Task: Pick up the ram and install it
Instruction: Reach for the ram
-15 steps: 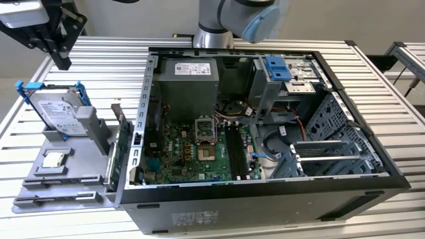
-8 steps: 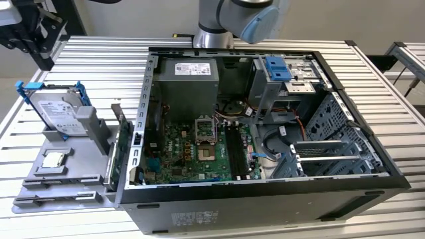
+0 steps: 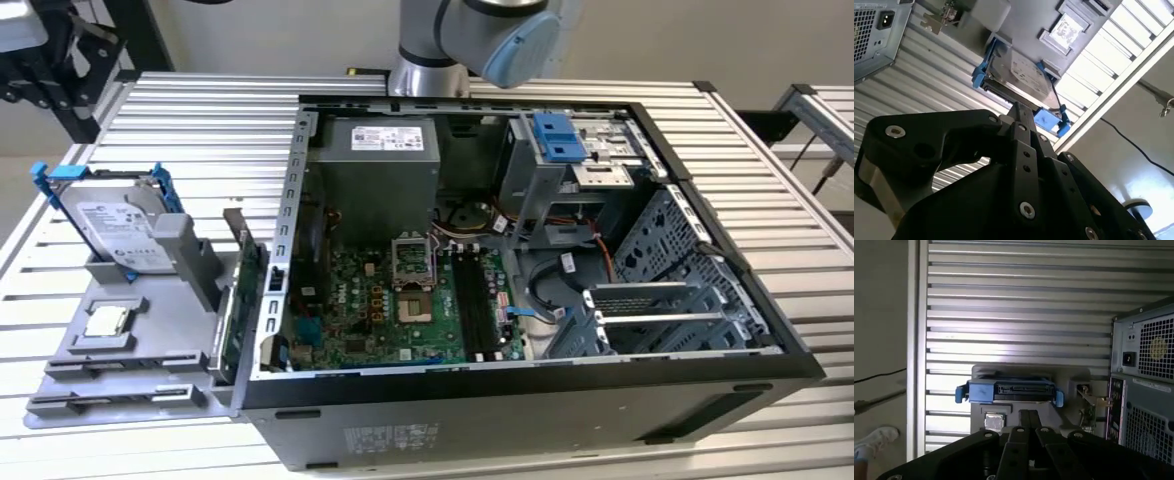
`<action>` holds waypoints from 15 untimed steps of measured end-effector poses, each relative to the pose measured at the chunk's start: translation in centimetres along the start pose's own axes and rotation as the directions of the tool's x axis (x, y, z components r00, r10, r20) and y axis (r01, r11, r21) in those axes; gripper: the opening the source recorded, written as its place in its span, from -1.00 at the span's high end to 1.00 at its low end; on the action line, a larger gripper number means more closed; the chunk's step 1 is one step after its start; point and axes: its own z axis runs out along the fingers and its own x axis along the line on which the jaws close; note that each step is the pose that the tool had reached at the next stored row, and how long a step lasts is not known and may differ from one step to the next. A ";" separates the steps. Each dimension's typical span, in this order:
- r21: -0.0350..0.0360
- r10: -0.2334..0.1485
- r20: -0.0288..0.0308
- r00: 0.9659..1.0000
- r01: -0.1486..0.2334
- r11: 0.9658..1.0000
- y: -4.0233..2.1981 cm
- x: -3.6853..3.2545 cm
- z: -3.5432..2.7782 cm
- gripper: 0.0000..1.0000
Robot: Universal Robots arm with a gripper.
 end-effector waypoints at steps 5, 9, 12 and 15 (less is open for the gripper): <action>0.000 0.000 0.000 1.000 0.000 1.000 0.02 1.07 0.14 1.00; 0.000 0.001 0.000 1.000 -0.001 1.000 0.02 1.36 0.17 1.00; 0.000 0.001 0.000 1.000 -0.001 1.000 -0.01 1.37 0.16 1.00; 0.000 0.001 0.000 1.000 -0.001 1.000 -0.40 1.38 0.16 1.00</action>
